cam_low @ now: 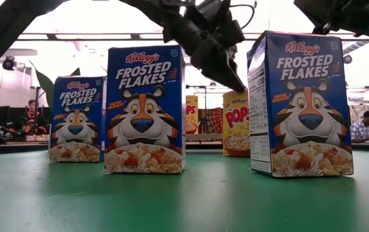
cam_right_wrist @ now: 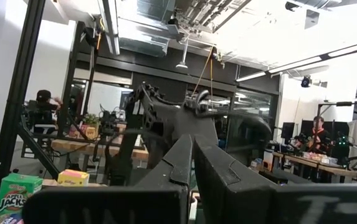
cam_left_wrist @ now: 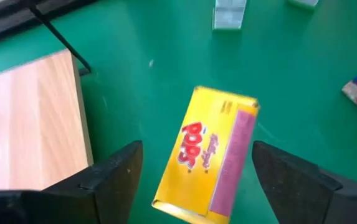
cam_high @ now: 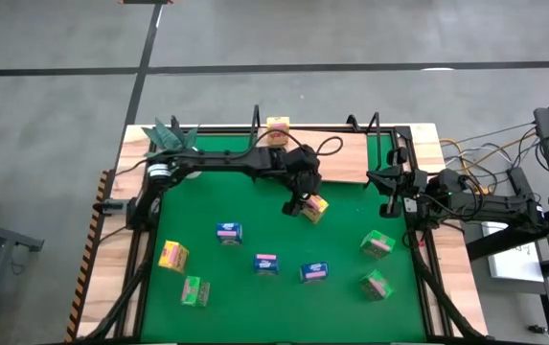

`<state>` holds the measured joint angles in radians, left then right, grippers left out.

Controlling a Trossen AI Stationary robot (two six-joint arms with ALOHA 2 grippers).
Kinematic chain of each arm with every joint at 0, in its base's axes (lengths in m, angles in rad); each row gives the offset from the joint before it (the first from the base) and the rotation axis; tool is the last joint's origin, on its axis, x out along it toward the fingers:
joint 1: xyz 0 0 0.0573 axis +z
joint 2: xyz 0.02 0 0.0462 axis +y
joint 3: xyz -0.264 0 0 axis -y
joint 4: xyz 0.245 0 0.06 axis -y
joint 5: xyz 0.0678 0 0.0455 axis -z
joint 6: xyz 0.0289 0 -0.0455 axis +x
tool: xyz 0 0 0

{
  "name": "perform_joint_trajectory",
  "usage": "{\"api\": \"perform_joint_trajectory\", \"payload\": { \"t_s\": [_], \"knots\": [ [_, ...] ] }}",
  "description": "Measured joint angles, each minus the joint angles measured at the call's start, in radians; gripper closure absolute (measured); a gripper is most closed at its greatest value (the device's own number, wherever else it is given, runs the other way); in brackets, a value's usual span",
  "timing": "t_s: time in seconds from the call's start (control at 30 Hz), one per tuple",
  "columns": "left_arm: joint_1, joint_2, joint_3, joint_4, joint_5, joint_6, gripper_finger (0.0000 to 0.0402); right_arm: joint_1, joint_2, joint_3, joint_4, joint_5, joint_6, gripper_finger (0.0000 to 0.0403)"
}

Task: Stack cereal on shelf
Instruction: Put the top yellow cereal box on the shelf

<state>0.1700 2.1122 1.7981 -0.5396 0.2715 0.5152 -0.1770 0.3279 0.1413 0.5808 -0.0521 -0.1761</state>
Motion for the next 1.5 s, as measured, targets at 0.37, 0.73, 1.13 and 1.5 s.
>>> {"api": "perform_joint_trajectory", "payload": {
  "t_s": [0.37,0.73,1.13,1.5],
  "knots": [
    [0.0,0.025,0.0,0.0,0.0,0.0,0.0145,0.0,0.0,0.0,0.0,0.0,-0.001,0.0394],
    [0.0,0.025,0.0,-0.009,0.001,0.0,0.0199,0.0,0.0,0.0,0.0,0.0,-0.001,0.0394],
    [0.0,0.014,0.041,-0.045,0.001,-0.002,0.0216,0.0,0.0,0.0,0.0,0.0,-0.001,0.0394],
    [0.001,0.013,0.098,-0.119,0.001,-0.025,0.0218,0.0,0.0,0.0,0.0,0.0,0.0,0.0394]
  ]
}}
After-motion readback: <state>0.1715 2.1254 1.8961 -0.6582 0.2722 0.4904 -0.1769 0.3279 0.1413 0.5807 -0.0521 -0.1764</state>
